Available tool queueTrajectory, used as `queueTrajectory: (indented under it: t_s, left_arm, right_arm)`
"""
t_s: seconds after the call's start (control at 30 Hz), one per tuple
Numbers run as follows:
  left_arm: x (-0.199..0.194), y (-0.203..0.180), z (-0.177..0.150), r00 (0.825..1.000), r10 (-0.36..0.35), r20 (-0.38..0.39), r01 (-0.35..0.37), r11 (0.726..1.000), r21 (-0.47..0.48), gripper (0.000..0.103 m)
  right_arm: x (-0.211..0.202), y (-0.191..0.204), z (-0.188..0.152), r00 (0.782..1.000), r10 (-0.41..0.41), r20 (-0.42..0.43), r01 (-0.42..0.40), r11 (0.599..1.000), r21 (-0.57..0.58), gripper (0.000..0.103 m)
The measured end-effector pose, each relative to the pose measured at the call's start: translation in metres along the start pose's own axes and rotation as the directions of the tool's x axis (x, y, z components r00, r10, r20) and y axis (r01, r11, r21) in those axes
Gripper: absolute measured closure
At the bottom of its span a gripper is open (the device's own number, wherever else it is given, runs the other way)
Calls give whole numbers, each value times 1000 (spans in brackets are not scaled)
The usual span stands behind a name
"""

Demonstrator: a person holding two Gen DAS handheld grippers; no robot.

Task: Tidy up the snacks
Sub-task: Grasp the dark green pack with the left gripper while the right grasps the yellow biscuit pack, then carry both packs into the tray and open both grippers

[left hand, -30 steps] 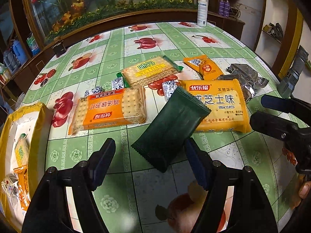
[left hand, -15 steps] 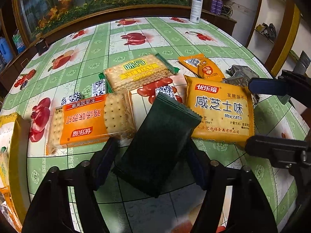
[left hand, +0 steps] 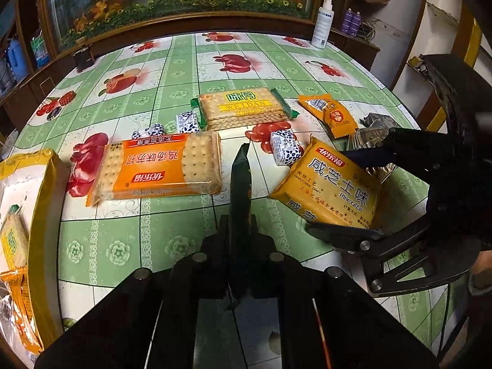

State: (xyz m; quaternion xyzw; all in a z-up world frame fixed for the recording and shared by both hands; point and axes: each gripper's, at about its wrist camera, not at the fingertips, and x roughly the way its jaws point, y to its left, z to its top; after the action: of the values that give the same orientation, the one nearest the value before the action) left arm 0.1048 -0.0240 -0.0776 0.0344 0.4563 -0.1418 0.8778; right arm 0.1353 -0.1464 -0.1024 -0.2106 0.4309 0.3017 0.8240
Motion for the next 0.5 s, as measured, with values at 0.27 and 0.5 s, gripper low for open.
queueTrajectory:
  t_s: [0.27,0.5]
  left_arm:
    - [-20,23,-16,998,-52,27,54,995,-79,97]
    - [-44,38,-25,997,-47,68,56,991,-125,97]
  right_arm:
    - [-9,8,-2,999,27,27,-29,996,81,32]
    - [-35,11,-2,987,93,128,-116,975,188,32]
